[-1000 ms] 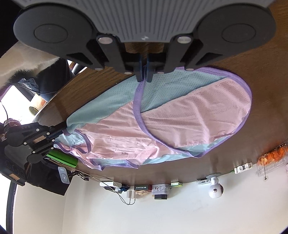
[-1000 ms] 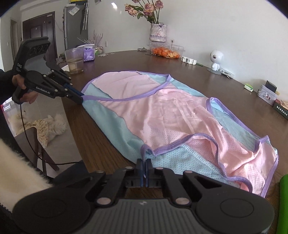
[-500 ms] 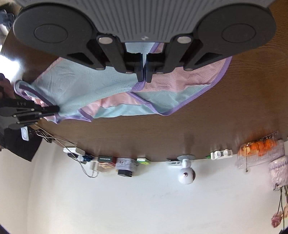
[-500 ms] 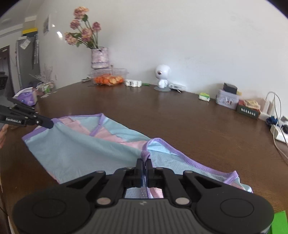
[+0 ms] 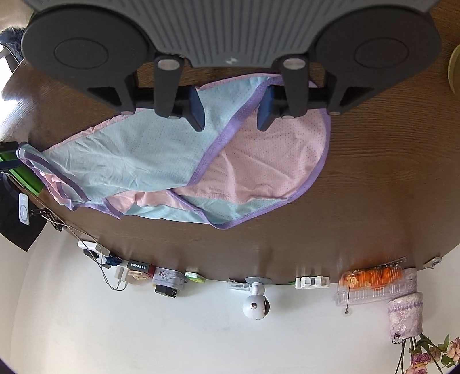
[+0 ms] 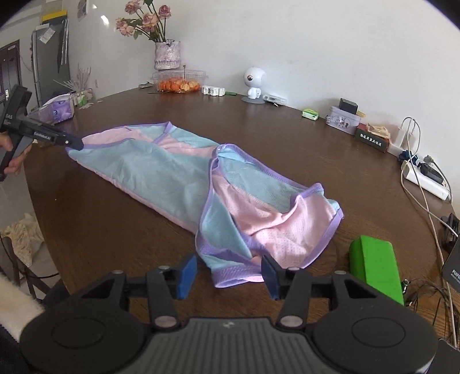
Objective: Fold clothes
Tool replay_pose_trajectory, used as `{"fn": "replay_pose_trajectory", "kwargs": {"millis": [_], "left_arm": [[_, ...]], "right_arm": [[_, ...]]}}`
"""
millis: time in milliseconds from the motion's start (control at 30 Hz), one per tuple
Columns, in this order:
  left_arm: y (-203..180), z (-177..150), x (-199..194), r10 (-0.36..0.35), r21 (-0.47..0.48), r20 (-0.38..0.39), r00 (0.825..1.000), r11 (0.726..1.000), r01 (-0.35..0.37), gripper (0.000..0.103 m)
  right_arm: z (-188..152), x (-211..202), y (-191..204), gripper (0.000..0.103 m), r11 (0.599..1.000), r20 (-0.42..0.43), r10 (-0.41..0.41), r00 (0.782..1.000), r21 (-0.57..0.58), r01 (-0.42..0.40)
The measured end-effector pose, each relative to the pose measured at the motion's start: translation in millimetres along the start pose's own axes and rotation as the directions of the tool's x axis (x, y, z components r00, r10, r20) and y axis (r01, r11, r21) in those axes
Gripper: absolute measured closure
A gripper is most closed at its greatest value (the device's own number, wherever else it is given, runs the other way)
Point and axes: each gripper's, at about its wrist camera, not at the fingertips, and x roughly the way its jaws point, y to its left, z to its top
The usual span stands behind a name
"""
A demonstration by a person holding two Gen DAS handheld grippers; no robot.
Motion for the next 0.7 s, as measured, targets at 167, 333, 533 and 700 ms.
{"fn": "replay_pose_trajectory", "kwargs": {"millis": [167, 333, 533, 700], "left_arm": [[-3, -4, 7, 0.009, 0.035, -0.03, 1.0, 0.999, -0.008, 0.061], [-8, -1, 10, 0.028, 0.076, -0.053, 0.998, 0.997, -0.024, 0.06], [-1, 2, 0, 0.026, 0.027, -0.032, 0.999, 0.999, -0.025, 0.061], [5, 0, 2, -0.014, -0.036, -0.037, 0.999, 0.999, 0.013, 0.06]], "right_arm": [[4, 14, -12, 0.102, 0.997, 0.026, -0.075, 0.997, -0.019, 0.076], [36, 17, -58, 0.101, 0.978, 0.126, -0.206, 0.971, 0.001, 0.207], [49, 22, -47, 0.061, 0.906, 0.166, -0.388, 0.906, -0.112, 0.409], [36, 22, -24, 0.078, 0.998, 0.068, -0.04, 0.997, -0.043, 0.043]]}}
